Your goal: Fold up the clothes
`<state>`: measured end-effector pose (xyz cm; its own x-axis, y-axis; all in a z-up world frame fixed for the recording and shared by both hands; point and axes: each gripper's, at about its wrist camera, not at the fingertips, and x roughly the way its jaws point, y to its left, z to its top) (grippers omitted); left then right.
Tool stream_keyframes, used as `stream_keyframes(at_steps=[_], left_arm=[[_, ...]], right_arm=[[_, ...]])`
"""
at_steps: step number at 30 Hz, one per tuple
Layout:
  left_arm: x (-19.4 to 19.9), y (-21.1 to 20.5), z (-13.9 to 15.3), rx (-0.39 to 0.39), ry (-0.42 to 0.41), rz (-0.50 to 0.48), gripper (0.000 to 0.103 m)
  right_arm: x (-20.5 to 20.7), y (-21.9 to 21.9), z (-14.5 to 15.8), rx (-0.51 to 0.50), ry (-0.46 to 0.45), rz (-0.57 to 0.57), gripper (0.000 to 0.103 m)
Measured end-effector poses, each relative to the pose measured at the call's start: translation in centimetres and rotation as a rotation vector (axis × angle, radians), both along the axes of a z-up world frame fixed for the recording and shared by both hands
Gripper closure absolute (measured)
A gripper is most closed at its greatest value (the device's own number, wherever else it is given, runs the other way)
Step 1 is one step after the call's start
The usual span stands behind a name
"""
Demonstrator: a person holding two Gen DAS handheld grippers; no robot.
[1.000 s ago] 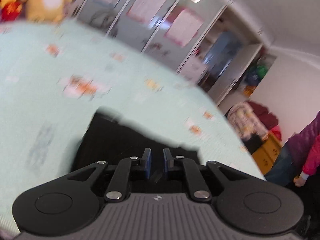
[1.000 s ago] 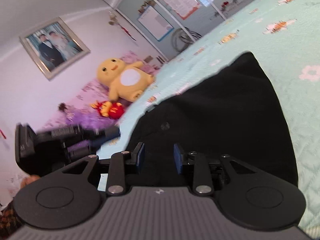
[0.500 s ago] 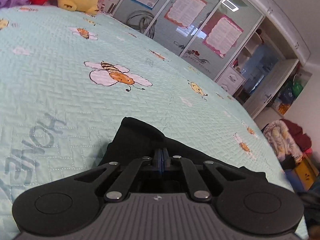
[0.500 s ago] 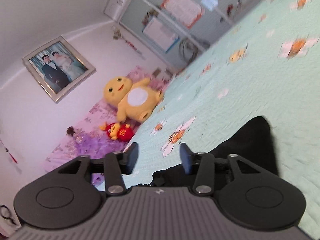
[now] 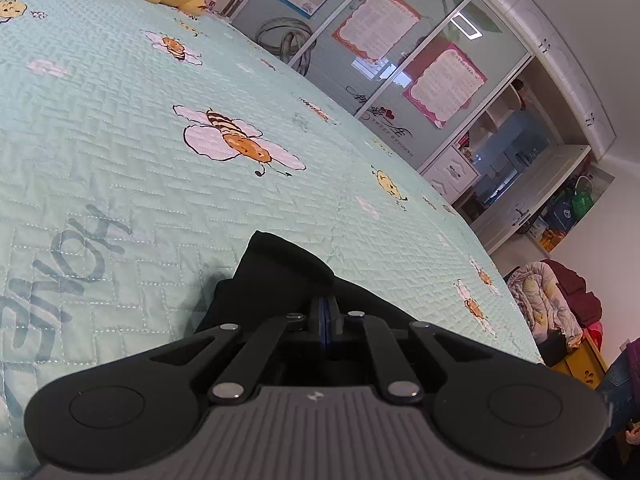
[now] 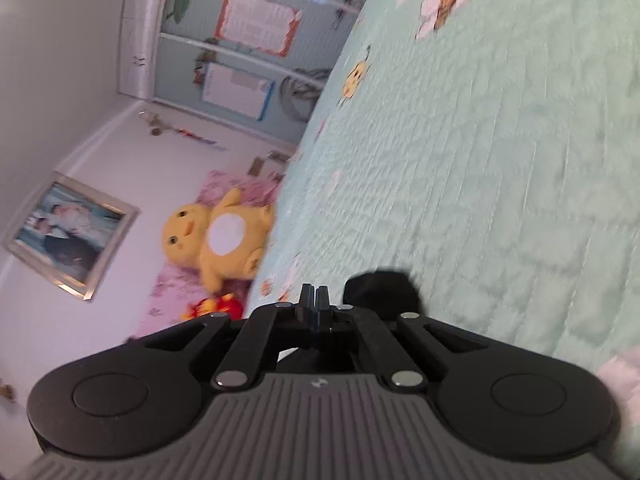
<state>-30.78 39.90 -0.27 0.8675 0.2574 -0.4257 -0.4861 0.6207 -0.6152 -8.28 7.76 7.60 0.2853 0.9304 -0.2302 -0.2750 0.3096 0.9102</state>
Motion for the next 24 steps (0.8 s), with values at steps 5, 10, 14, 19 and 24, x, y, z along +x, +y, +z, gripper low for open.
stream_keyframes(at_steps=[5,10,14,19,24], left_arm=[[0.0,0.3,-0.1,-0.011,-0.009,0.001,0.096],[-0.1,0.5,-0.3,-0.021,-0.015,-0.002,0.096],[-0.1,0.6,-0.3,-0.03,-0.017,-0.004,0.096],[-0.2,0.7,-0.3,-0.034,-0.021,-0.004,0.096],[-0.2,0.8,-0.3,-0.038,-0.024,-0.007,0.096]], right_arm=[[-2.9,-1.3,4.5,0.042,-0.107,-0.012,0.091],[-5.9,2.2,3.8,-0.134,-0.127,0.137,0.093],[-3.3,0.9,2.2,-0.145,-0.052,0.045,0.103],[-8.3,-0.9,7.1,-0.1,-0.183,0.075,0.093],[-14.5,-1.9,5.0,-0.062,-0.101,0.251,0.082]])
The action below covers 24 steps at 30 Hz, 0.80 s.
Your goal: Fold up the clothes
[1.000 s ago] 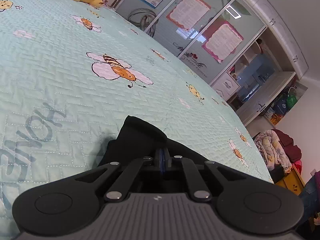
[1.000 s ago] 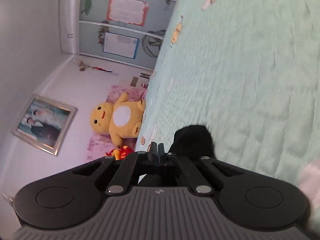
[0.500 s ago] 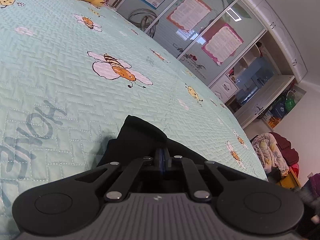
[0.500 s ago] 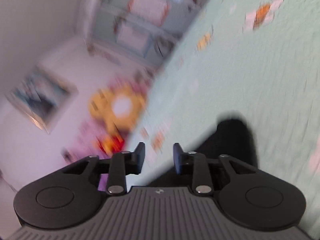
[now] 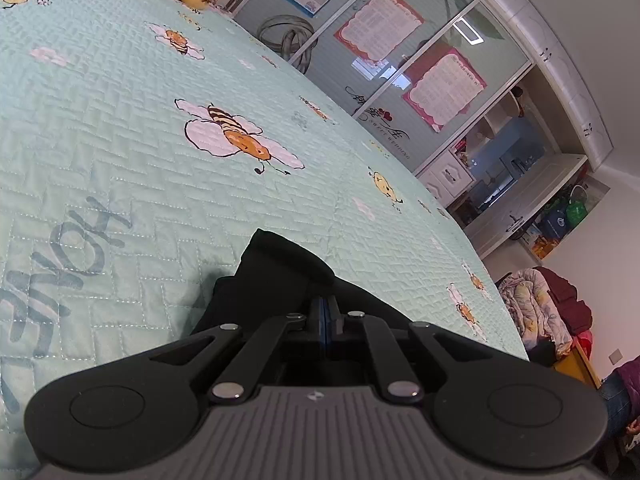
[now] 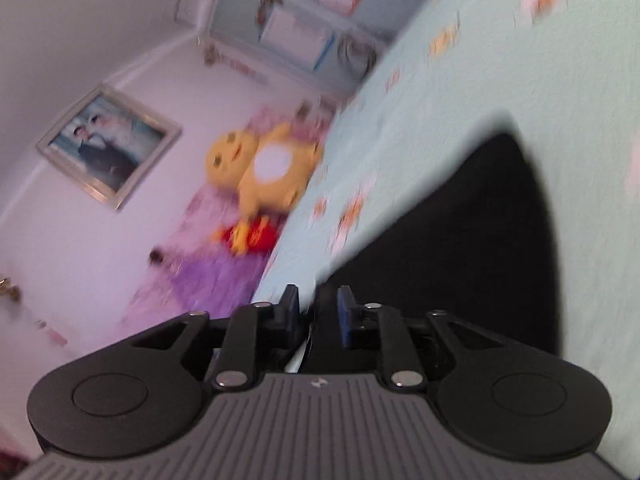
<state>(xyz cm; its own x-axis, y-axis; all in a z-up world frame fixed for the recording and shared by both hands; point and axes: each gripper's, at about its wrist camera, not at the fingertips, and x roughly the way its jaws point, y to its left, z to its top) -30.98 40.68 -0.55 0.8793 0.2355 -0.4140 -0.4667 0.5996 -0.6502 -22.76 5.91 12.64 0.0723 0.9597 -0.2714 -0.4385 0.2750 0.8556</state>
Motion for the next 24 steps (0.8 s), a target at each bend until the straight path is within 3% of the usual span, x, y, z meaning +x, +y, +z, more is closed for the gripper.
stream_keyframes(at_steps=[1,4,7,9,11,12,13,15,17,18,19,21,24], left_arm=[[0.0,0.0,0.0,0.0,0.0,-0.002,0.096],[0.1,0.0,0.2,0.008,0.009,-0.003,0.096],[0.1,0.0,0.2,0.009,0.011,-0.004,0.096],[0.1,0.0,0.2,0.008,0.01,-0.004,0.096],[0.1,0.1,0.1,0.004,0.007,-0.005,0.096],[0.0,0.1,0.1,0.001,0.005,-0.006,0.096],[0.0,0.2,0.1,-0.002,0.004,-0.008,0.096],[0.0,0.2,0.1,-0.006,0.004,-0.011,0.096],[0.0,0.3,0.1,-0.01,0.005,-0.014,0.096],[0.1,0.4,0.1,-0.013,0.004,-0.014,0.096],[0.1,0.5,0.1,-0.015,0.003,-0.015,0.096],[0.0,0.4,0.1,-0.014,0.002,-0.014,0.096],[0.0,0.5,0.0,-0.014,0.002,-0.015,0.096]], right_arm=[[-0.6,-0.1,-0.5,-0.024,0.007,0.006,0.103],[-1.4,-0.9,0.6,-0.078,-0.037,-0.041,0.102],[-2.4,-2.0,2.0,-0.106,-0.078,-0.08,0.087],[-3.7,-3.2,3.0,-0.025,-0.06,-0.065,0.082],[-4.4,-4.0,2.1,0.001,-0.016,-0.056,0.073],[-4.3,-4.7,1.0,-0.003,0.017,-0.076,0.078],[-4.3,-5.4,-0.1,-0.006,0.05,-0.096,0.103],[-4.1,-6.7,-2.3,-0.014,0.116,-0.136,0.103],[-4.1,-7.6,-2.0,-0.024,0.129,-0.163,0.103],[-4.2,-8.0,-1.3,-0.029,0.125,-0.175,0.103],[-4.3,-8.3,-0.6,-0.026,0.122,-0.184,0.093],[-4.9,-8.6,0.6,0.029,0.115,-0.174,0.085],[-5.3,-7.3,0.2,-0.007,0.101,-0.136,0.081]])
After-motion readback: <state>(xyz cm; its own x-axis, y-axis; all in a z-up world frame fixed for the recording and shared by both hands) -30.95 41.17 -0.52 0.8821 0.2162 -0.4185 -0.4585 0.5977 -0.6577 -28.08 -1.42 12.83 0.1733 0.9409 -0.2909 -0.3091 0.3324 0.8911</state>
